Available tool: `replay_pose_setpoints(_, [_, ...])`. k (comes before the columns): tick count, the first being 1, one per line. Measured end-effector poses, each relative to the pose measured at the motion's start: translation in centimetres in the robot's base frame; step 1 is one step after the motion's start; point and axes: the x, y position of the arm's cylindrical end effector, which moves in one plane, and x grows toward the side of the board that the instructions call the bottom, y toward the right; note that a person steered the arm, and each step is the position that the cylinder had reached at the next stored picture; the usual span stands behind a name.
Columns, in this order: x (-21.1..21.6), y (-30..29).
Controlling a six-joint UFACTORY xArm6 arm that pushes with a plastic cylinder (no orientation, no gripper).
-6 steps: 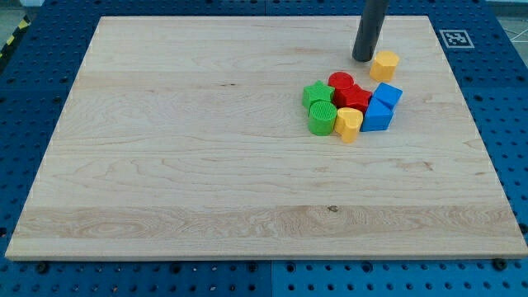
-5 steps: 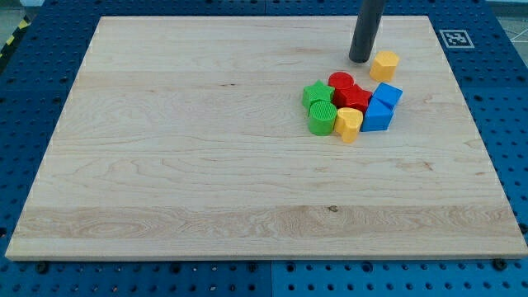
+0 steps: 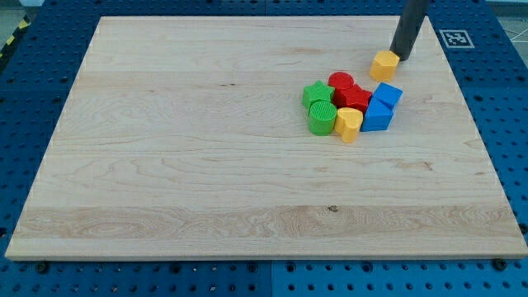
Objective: Slide the yellow hexagon closer to the red circle
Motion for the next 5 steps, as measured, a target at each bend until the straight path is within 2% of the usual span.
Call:
replay_pose_setpoints(2, [4.1,-0.9])
replay_pose_setpoints(3, [4.1,-3.3])
replay_pose_setpoints(5, [4.1,-3.3])
